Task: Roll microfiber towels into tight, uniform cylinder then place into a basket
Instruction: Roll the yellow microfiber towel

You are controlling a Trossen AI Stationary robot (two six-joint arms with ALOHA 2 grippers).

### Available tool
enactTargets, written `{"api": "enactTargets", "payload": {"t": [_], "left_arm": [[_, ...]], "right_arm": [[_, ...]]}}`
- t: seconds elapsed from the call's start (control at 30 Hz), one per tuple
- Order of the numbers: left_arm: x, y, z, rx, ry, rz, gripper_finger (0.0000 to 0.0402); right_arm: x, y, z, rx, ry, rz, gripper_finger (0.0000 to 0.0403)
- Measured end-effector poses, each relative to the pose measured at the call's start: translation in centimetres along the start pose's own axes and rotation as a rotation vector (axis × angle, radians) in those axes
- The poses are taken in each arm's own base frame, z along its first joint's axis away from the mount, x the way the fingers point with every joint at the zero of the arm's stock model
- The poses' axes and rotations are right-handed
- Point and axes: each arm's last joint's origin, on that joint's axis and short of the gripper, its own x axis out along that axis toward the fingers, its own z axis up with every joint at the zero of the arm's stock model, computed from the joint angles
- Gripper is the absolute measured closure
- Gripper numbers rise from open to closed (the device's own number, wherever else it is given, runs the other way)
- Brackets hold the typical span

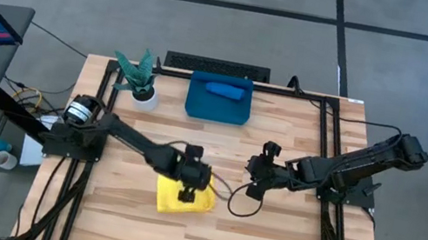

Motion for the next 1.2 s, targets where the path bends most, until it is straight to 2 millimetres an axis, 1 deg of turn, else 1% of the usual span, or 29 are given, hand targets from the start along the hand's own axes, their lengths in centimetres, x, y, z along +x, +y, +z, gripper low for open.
{"api": "enactTargets", "payload": {"t": [0.1, 0.37, 0.47, 0.53, 0.77, 0.87, 1.03, 1.13, 1.2], "left_arm": [[0.6, 0.6, -0.2, -0.067, -0.001, -0.052, 0.0313], [1.7, 0.4, -1.6, -0.136, -0.013, -0.068, 0.0313], [2.0, 0.4, -1.6, -0.153, -0.06, -0.076, 0.0313], [2.2, 0.3, -1.6, -0.13, -0.104, -0.084, 0.0313], [3.2, 0.9, -2.0, 0.094, -0.227, -0.111, 0.0313], [3.5, 1.1, -2.3, 0.173, -0.238, -0.124, 0.0313], [3.2, 0.7, -1.9, 0.236, -0.263, -0.122, 0.0313], [2.6, 0.2, -1.3, 0.232, -0.267, -0.13, 0.0313], [2.0, -0.1, -1.2, 0.242, -0.236, -0.131, 0.0313]], "right_arm": [[0.0, 0.0, 0.0, 0.0, 0.001, 0.001, 0.0281], [0.0, 0.0, 0.0, -0.001, 0.001, 0.001, 0.0281], [0.0, 0.0, 0.0, -0.001, 0.001, 0.001, 0.0281], [0.0, 0.0, 0.0, -0.001, 0.001, 0.001, 0.0281], [0.0, 0.0, 0.0, -0.001, 0.001, 0.0, 0.0281], [0.0, 0.0, 0.0, -0.001, 0.001, 0.0, 0.0281], [0.0, 0.0, 0.0, 0.0, -0.001, 0.001, 0.0281], [0.0, 0.1, 0.1, 0.005, -0.012, 0.006, 0.0281], [0.1, 0.2, 0.3, 0.015, -0.031, 0.012, 0.0281]]}}
